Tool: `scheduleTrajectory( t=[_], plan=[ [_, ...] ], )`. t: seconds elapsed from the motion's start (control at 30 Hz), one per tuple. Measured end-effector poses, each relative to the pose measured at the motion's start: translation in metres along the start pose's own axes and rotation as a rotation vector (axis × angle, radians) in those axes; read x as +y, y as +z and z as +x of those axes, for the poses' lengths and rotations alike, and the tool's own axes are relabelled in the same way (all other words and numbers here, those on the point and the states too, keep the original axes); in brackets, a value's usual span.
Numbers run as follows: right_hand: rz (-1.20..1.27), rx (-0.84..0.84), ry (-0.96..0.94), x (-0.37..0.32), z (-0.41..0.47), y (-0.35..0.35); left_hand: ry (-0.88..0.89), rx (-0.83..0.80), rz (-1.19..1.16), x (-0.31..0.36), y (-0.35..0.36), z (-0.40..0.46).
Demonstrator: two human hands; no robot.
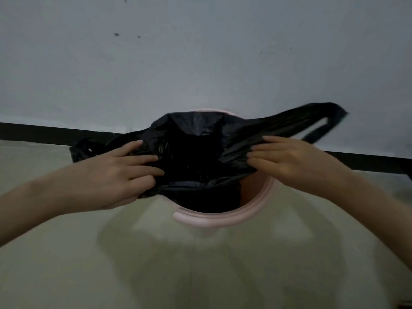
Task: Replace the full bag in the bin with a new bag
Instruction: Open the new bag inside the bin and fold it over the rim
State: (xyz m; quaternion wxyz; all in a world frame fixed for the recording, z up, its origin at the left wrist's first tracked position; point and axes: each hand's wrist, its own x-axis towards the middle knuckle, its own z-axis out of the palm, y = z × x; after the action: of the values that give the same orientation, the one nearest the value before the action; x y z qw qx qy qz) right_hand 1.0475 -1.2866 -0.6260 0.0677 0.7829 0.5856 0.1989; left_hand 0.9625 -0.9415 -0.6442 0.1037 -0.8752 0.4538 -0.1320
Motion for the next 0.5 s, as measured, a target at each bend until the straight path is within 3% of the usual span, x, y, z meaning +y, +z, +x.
scheduleTrajectory(
  t=[0.13,0.23,0.37,0.5],
  plan=[
    [-0.056,0.043,0.033,-0.028,-0.06,-0.008,0.057,0.175,0.006,0.03,0.002,-0.01],
    [0.006,0.021,0.055,-0.056,-0.089,0.017,0.048,0.109,0.032,0.047,0.021,-0.015],
    [0.003,-0.074,0.164,-0.073,-0.104,0.048,-0.132,0.021,0.114,0.044,0.05,-0.029],
    [-0.03,-0.001,0.243,-0.071,-0.094,0.055,-0.293,-0.026,0.128,0.027,0.063,-0.041]
  ],
)
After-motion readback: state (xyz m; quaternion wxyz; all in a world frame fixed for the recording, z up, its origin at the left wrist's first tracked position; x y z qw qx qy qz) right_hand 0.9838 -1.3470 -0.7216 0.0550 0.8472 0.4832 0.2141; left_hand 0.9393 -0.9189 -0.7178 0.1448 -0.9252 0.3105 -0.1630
